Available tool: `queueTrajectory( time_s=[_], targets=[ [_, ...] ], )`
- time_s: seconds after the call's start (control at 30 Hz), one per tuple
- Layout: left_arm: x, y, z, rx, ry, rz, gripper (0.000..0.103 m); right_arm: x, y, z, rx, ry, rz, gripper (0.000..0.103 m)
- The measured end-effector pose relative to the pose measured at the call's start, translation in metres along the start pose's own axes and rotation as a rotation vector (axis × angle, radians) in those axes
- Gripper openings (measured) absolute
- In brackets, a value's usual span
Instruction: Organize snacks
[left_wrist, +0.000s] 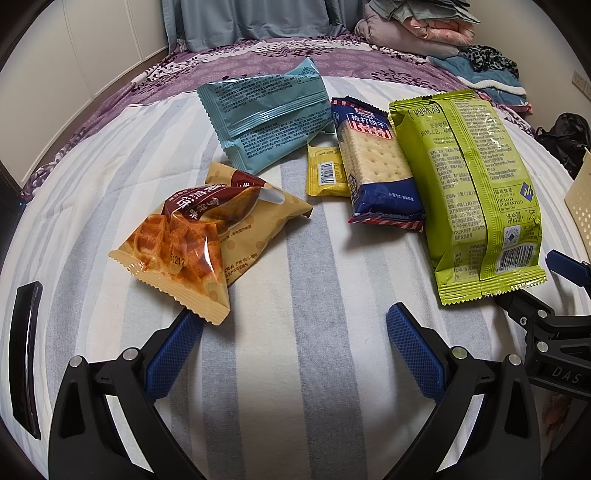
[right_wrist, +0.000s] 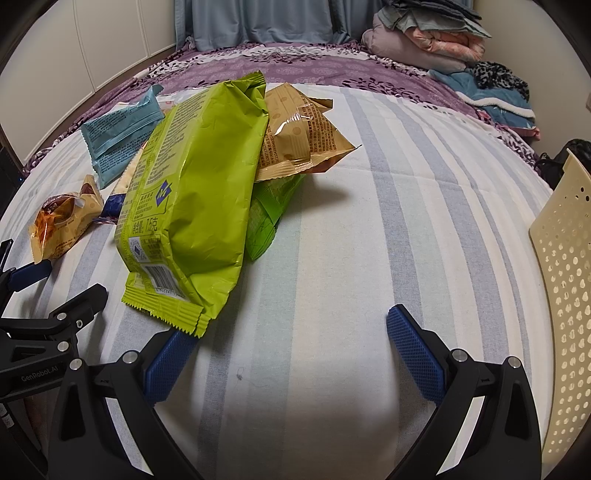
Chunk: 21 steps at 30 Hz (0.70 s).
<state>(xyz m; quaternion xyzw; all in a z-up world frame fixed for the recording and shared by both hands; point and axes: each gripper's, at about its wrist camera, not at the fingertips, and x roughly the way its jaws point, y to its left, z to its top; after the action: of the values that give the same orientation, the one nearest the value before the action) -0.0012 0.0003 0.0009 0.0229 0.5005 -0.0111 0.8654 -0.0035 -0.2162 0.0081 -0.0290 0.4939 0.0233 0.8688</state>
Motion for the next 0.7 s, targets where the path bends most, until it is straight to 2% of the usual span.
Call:
queueTrajectory(
  time_s=[0.47, 0.7],
  targets=[
    [-0.002, 0.002, 0.002, -0.004, -0.002, -0.006, 0.101, -0.005, 0.001, -0.004, -0.006, -0.005, 0.008, 0.098],
    [-0.008, 0.007, -0.002, 0.011, 0.004, -0.014, 0.101, -0.022, -0.015, -0.019, 0.016, -0.021, 0.024, 0.098]
  ],
)
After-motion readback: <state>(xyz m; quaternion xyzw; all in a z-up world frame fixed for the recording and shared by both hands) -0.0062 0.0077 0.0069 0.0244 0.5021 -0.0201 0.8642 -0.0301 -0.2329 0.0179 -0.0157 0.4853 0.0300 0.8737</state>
